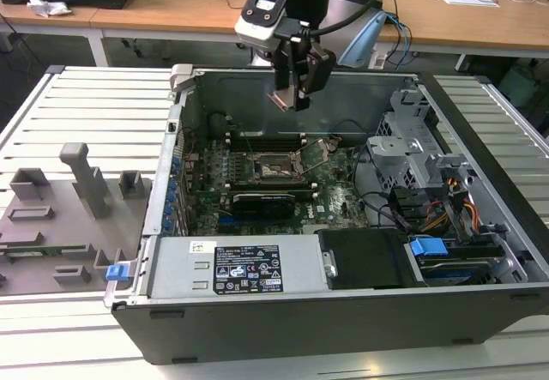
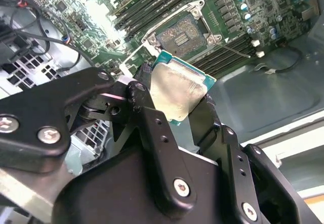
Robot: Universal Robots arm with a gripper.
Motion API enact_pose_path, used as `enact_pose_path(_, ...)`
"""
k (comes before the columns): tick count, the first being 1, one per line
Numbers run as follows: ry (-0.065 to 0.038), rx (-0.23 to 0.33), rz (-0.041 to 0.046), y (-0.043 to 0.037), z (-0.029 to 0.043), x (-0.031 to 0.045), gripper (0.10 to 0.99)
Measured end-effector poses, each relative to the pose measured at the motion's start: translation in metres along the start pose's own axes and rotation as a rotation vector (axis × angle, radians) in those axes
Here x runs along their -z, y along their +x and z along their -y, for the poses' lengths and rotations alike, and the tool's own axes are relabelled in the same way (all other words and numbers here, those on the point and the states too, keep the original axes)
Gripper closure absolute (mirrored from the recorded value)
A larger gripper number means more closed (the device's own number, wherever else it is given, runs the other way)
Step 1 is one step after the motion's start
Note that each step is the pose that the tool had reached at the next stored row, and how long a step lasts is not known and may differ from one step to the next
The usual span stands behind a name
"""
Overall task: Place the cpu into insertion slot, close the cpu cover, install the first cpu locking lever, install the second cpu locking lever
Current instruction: 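Place the cpu into insertion slot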
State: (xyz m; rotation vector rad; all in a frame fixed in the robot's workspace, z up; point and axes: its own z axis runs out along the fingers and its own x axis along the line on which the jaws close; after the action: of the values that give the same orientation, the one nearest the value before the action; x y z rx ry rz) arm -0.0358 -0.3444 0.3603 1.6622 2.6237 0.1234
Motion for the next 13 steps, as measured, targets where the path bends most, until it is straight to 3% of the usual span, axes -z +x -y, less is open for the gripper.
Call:
enact_pose_path(4, -0.001, -0.074, 0.0063, 0.0, 0.0001, -0.0012, 0.545)
enact_pose_path(13, -0.002, -0.176, 0.0149, 0.0, 0.0002, -0.0029, 0.545)
